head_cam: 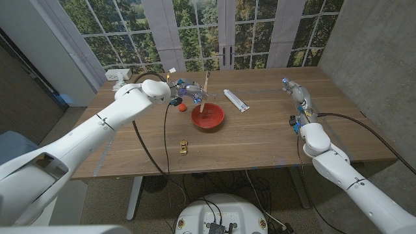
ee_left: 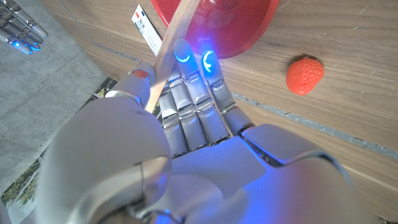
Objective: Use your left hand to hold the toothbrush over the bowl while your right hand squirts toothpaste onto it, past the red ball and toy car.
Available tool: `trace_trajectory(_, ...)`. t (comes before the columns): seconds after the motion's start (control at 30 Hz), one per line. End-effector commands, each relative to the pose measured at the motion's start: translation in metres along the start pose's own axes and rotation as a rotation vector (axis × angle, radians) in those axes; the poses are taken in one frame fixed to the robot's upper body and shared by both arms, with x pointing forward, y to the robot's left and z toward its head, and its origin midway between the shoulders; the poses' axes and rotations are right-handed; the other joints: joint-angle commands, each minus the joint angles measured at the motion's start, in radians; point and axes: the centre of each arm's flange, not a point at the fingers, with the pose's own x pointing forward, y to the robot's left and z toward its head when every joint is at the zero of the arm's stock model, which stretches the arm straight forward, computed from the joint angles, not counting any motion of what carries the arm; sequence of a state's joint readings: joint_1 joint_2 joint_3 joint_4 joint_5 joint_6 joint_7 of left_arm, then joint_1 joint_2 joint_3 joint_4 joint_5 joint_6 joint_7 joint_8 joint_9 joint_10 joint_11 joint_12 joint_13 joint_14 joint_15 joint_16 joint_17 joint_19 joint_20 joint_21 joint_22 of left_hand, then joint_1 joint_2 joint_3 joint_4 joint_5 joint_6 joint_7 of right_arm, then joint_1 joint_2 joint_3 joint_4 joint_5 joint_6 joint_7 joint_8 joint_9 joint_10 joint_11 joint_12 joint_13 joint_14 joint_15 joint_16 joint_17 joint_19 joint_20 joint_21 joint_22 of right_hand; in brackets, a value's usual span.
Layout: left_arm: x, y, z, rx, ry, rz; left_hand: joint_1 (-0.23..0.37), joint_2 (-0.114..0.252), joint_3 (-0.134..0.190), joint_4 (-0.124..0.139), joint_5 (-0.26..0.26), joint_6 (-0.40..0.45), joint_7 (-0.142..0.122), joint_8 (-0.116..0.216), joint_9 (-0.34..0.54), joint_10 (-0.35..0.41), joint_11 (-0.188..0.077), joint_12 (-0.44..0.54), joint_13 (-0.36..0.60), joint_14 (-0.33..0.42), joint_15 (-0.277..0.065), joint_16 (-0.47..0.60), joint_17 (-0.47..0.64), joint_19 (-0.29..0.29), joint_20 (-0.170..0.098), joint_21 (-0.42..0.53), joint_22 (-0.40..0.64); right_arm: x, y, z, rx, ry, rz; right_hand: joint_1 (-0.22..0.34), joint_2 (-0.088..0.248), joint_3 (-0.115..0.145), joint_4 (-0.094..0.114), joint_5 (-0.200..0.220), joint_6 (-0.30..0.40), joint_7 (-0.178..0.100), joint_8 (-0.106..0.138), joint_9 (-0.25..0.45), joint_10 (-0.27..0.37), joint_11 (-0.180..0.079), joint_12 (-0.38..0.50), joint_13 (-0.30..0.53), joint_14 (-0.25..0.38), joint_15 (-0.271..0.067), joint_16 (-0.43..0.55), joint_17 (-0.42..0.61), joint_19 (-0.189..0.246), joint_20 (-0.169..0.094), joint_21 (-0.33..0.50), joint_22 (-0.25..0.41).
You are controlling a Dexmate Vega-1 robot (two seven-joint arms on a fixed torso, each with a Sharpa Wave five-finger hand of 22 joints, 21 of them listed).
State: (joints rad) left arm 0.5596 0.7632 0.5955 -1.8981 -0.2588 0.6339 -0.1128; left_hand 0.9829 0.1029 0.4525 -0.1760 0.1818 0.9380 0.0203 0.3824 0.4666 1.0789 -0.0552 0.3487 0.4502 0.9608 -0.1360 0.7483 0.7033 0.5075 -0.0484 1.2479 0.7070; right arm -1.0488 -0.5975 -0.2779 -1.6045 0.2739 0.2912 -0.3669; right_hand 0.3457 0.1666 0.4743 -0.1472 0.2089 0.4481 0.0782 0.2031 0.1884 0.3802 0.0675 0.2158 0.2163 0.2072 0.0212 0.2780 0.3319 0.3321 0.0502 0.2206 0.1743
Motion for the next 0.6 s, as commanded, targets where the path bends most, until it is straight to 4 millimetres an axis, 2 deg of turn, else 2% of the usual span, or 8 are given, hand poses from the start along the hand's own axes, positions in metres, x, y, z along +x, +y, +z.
trace_trajectory(0.03, -0.003, 0.011, -0.007, -0.089, -0.005, -0.008, 0.072, 0.059, -0.014, -0.001, 0.010, 0.024, 0.032, 0.073, 0.028, 0.121, -0.034, 0.019, 0.052, -0.009, -0.066, 0.021, 0.012, -0.007, -0.045, 0.027, 0.007, 0.013, 0.011, 0.007, -0.064, -0.008, 0.058, 0.015, -0.005, 0.006, -0.006, 0.003, 0.004, -0.005, -0.001, 0.002, 0.005, -0.004, 0.001, 0.004, 0.004, -0.003, -0.004, 0.006, 0.007, -0.006, -0.005, 0.005)
trace_trajectory(0.17, -0.004, 0.014, -0.014, -0.143, -0.011, -0.014, 0.080, 0.059, -0.021, -0.002, 0.016, 0.027, 0.039, 0.089, 0.056, 0.137, -0.035, 0.038, 0.080, -0.017, -0.065, 0.043, 0.027, -0.015, -0.045, 0.052, 0.008, 0.016, 0.015, 0.009, -0.085, -0.010, 0.074, 0.019, -0.005, 0.007, -0.006, 0.004, 0.005, -0.005, -0.001, 0.003, 0.006, -0.004, 0.001, 0.005, 0.003, -0.004, -0.005, 0.006, 0.007, -0.008, -0.006, 0.005)
trace_trajectory(0.4, -0.004, 0.022, -0.023, -0.199, -0.016, -0.028, 0.093, 0.056, -0.041, 0.000, 0.035, 0.032, 0.048, 0.124, 0.124, 0.160, -0.020, 0.085, 0.148, -0.006, -0.063, 0.114, 0.073, -0.031, -0.048, 0.113, 0.011, 0.020, 0.022, 0.011, -0.110, -0.013, 0.104, 0.023, -0.005, 0.007, -0.006, 0.004, 0.007, -0.005, -0.001, 0.003, 0.005, -0.007, 0.000, 0.005, 0.001, -0.006, -0.005, 0.007, 0.008, -0.007, -0.006, 0.005)
trace_trajectory(0.6, -0.002, 0.030, -0.029, -0.241, -0.046, -0.072, 0.101, 0.048, -0.052, -0.002, 0.049, 0.044, 0.047, 0.152, 0.171, 0.175, -0.017, 0.121, 0.196, -0.002, -0.061, 0.137, 0.071, -0.039, -0.053, 0.153, 0.010, 0.024, 0.028, 0.012, -0.126, -0.020, 0.126, 0.026, -0.006, 0.008, -0.007, 0.004, 0.007, -0.004, -0.001, 0.003, 0.006, -0.006, 0.001, 0.005, 0.001, -0.002, -0.006, 0.007, 0.010, -0.006, -0.006, 0.005)
